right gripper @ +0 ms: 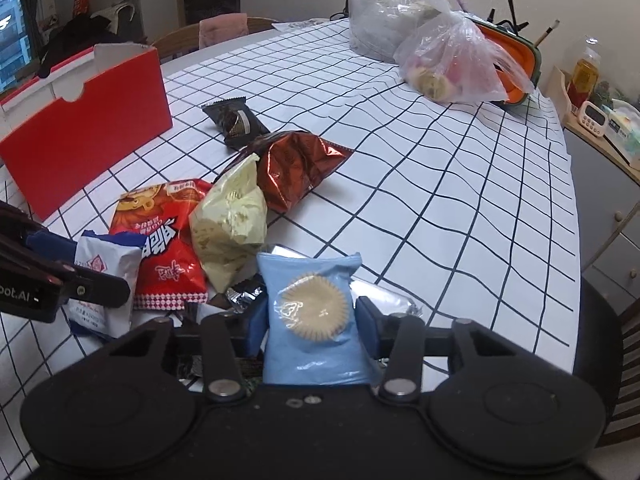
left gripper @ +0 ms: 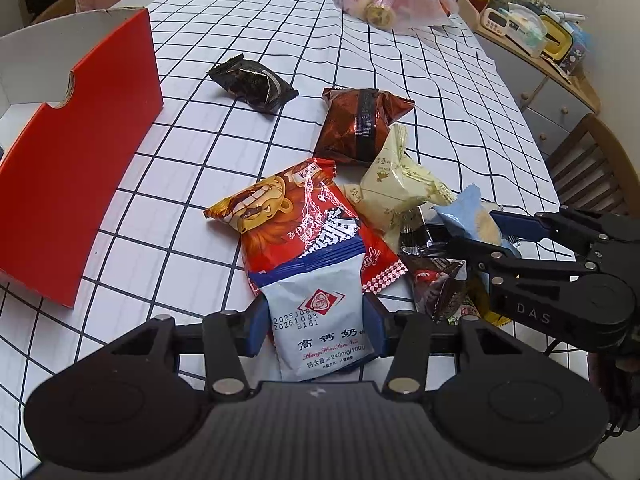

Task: Organize snacks
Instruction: 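Carry both packets with both tools over the cardboard box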

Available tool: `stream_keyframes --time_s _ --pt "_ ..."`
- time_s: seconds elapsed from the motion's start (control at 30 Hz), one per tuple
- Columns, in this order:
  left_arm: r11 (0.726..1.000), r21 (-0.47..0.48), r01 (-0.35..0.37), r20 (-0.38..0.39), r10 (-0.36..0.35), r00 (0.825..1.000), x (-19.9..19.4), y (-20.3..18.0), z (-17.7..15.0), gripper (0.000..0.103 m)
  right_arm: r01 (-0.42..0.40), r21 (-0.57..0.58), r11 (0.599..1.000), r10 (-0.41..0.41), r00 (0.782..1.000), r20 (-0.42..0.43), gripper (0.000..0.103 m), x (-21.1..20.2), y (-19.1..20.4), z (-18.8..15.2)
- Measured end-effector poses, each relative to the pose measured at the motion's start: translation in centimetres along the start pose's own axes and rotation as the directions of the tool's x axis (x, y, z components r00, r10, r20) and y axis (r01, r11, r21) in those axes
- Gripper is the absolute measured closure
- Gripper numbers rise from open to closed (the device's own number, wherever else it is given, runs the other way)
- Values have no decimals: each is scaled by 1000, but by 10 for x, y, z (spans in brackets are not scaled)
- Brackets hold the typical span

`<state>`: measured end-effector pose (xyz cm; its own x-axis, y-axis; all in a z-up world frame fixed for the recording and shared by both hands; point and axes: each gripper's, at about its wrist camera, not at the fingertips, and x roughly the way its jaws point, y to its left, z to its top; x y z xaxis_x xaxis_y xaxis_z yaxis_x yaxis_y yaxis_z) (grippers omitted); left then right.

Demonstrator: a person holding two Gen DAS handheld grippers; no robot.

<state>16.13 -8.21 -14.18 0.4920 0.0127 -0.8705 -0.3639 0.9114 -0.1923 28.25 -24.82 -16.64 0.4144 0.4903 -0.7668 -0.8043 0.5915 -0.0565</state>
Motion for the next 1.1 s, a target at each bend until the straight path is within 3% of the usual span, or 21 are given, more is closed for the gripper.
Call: stream_keyframes --time_s 0.5,1.1 --pt "999 37 12 19 -13 1000 -31 12 6 55 44 80 996 -49 997 65 59 -50 12 11" --pt "992 115 57 91 -68 994 -110 75 31 55 23 114 993 -40 987 155 59 -110 105 65"
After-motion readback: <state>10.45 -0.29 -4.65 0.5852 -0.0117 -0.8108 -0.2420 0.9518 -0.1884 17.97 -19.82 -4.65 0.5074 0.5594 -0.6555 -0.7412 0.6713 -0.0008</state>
